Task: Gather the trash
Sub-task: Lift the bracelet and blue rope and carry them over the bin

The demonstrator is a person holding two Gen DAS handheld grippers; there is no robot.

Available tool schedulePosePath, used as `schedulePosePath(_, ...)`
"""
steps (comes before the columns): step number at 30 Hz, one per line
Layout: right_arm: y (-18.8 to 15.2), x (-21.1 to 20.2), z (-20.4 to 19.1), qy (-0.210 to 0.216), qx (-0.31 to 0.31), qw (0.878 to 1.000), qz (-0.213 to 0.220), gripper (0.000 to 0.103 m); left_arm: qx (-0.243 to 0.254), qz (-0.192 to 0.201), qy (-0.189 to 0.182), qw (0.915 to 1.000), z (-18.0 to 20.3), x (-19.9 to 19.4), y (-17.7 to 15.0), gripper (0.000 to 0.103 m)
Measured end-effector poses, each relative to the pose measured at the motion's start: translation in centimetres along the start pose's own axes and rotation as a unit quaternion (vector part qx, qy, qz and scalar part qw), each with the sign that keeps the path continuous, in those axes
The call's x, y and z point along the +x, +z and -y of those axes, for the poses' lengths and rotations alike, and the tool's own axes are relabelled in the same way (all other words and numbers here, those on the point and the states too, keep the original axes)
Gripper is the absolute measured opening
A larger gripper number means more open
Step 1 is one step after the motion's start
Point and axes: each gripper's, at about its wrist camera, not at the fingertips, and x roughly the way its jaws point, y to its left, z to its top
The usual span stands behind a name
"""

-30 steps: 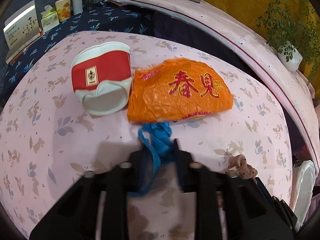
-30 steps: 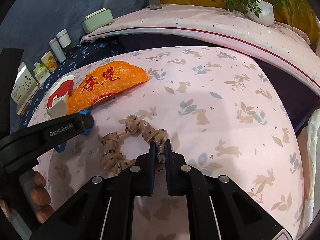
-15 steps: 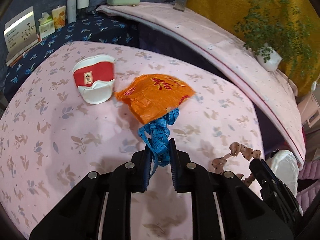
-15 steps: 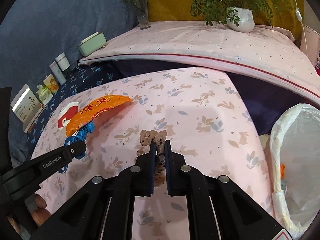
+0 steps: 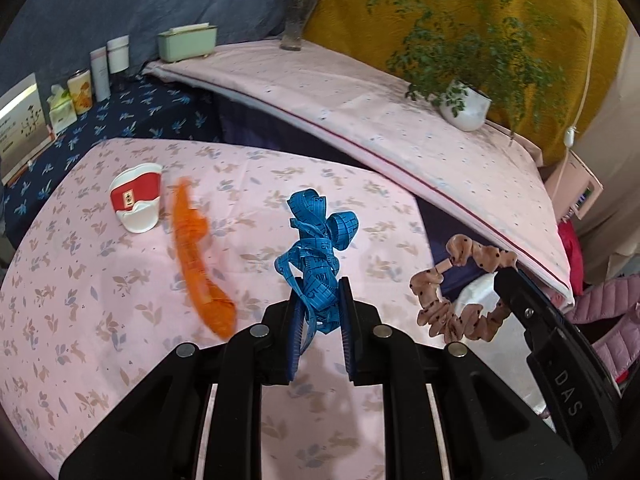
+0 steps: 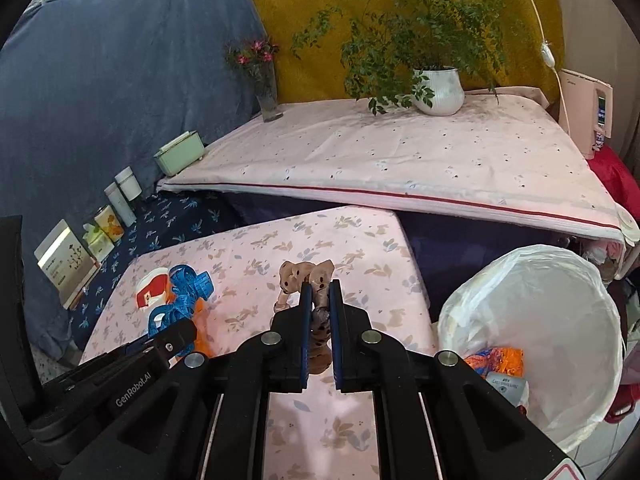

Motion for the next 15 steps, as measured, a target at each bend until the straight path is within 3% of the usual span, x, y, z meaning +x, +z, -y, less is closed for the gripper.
schedulePosePath(15,1.4,-5.1,7.7,-0.029,0.044,0.998,0.042,0.008,0.075,0.005,-0.029,0.9968,9.3,-1.6,-1.6,0.016)
